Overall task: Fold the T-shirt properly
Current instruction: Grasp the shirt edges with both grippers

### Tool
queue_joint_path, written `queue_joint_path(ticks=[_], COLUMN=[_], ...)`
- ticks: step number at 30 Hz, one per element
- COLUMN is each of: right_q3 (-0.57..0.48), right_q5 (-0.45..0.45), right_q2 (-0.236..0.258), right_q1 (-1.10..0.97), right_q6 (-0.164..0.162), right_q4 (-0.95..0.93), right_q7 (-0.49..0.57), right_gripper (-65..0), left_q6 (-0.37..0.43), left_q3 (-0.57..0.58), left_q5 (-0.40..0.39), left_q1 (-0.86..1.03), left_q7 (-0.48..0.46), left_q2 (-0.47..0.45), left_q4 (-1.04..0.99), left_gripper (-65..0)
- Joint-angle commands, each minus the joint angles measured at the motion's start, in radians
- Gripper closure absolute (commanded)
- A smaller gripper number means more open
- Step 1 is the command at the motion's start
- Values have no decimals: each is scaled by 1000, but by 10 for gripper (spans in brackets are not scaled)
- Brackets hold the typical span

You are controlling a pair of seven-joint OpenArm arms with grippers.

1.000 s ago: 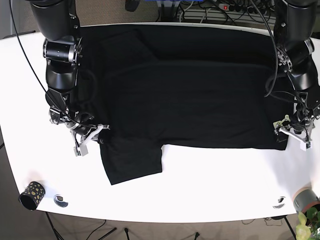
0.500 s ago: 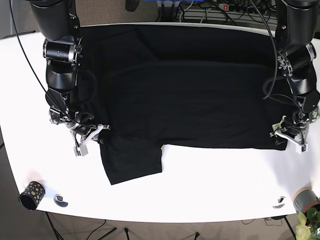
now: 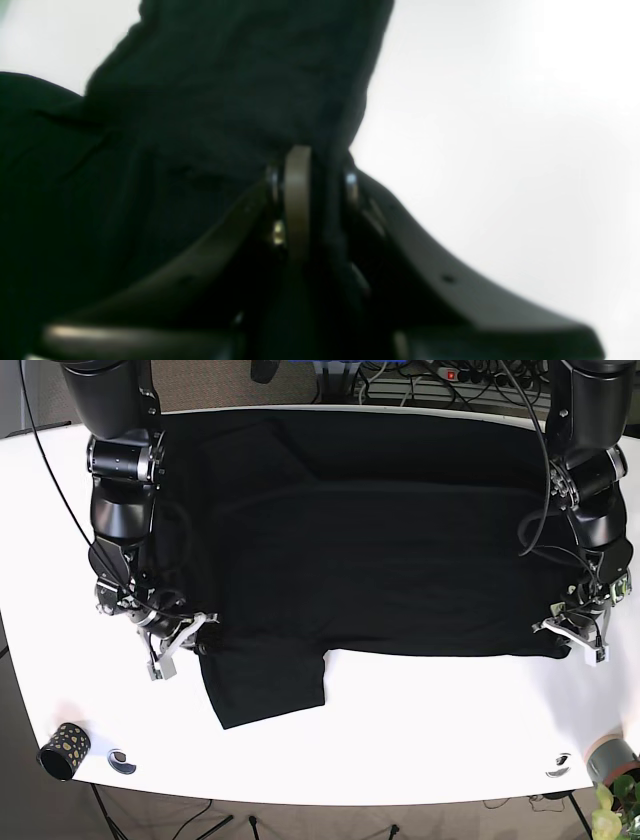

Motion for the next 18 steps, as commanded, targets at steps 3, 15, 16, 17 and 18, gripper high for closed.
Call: queue_joint_path(ticks=[3, 15, 16, 17, 18], right_q3=[4, 4, 4, 4, 4], right_q5=[19, 19, 19, 19, 21], right_q2=[15, 36, 38, 38, 38], right_q1=[36, -47, -61, -73, -92], right_q6=[10, 10, 10, 10, 10], right_q4=[99, 357, 385, 406, 445], right_q7=[-25, -146, -157, -164, -180], right_gripper=[-71, -71, -71, -71, -71], left_q6=[-6, -7, -7, -7, -9], left_q3=[-26, -167, -173, -178, -180], left_q5=[-15, -15, -15, -15, -15], left_q1=[-17, 159, 171, 179, 196], left_q7=[-13, 169, 182, 195, 211], left_q2=[-18, 71, 77, 82, 89], left_q4=[113, 547, 580, 606, 641], left_gripper=[0, 0, 0, 0, 0])
